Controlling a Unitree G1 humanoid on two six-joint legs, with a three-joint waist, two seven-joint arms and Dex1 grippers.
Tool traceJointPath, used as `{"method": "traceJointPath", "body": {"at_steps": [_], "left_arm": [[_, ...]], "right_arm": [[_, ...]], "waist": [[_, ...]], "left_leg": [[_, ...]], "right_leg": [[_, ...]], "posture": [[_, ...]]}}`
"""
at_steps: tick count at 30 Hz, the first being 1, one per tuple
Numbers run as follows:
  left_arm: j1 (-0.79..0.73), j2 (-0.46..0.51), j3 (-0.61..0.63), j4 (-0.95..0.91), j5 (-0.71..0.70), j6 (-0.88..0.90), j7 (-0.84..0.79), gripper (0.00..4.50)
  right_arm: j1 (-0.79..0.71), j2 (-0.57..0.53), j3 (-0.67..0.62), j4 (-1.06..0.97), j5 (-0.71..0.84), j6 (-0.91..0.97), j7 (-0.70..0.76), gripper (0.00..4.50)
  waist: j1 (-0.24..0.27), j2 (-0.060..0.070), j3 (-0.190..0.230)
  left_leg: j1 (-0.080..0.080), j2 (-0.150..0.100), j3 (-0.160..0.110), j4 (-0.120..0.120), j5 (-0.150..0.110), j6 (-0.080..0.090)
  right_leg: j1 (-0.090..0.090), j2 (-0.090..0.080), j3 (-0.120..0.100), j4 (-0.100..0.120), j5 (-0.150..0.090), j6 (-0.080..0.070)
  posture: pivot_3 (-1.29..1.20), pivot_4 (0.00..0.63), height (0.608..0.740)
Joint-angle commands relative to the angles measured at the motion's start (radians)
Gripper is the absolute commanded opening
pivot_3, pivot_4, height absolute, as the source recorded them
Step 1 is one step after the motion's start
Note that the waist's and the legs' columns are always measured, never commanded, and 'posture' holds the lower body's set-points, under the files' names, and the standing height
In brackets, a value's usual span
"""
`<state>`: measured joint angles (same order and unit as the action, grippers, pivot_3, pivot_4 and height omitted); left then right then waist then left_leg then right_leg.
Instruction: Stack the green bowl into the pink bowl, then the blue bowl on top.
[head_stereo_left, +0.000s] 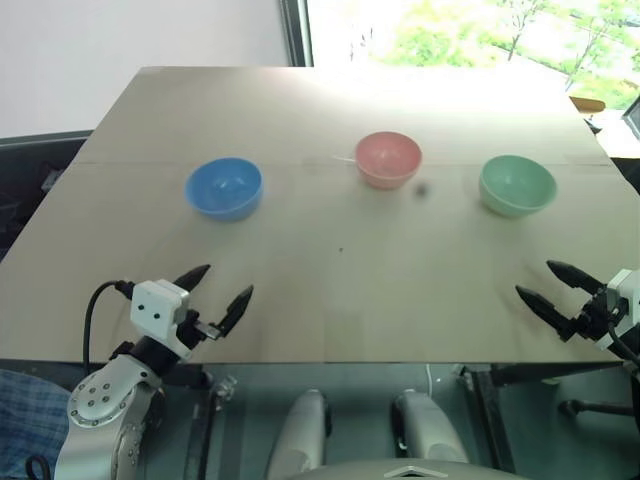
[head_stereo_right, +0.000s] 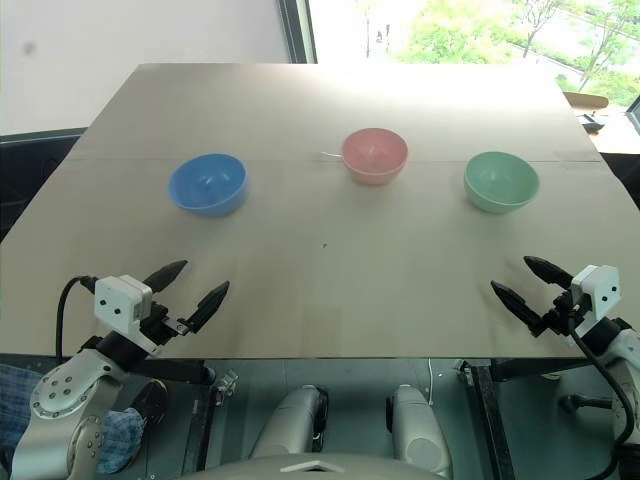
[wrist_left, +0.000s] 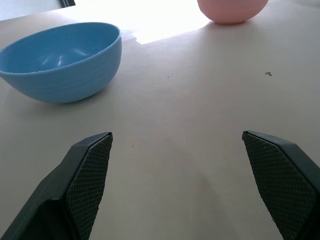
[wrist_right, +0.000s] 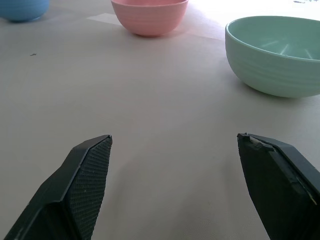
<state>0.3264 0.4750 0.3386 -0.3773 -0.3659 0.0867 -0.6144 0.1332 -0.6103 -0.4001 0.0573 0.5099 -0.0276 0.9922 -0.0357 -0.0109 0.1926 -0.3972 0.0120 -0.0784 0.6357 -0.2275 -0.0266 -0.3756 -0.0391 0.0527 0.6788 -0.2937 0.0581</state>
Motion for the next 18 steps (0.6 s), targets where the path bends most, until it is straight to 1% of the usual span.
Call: {"method": "traceJointPath", "body": {"at_steps": [1,18], "left_arm": [[-0.006,0.003,-0.01,-0.031,0.0,-0.019,-0.004,4.42],[-0.022,-0.001,-0.037,-0.038,-0.03,-0.005,-0.015,4.42]], "right_arm": [[0.009,0.001,-0.011,-0.039,0.003,-0.019,-0.004,4.22],[-0.029,-0.011,0.017,-0.037,-0.004,-0.003,-0.01,4.22]], "waist": [[0.0,0.0,0.0],[0.0,0.0,0.0]], "left_leg": [[0.0,0.0,0.0,0.0,0.0,0.0],[0.0,0.0,0.0,0.0,0.0,0.0]], "right_leg": [[0.0,0.0,0.0,0.0,0.0,0.0],[0.0,0.0,0.0,0.0,0.0,0.0]], "posture": [[0.0,0.15,0.74],[0.0,0.15,0.74]]}}
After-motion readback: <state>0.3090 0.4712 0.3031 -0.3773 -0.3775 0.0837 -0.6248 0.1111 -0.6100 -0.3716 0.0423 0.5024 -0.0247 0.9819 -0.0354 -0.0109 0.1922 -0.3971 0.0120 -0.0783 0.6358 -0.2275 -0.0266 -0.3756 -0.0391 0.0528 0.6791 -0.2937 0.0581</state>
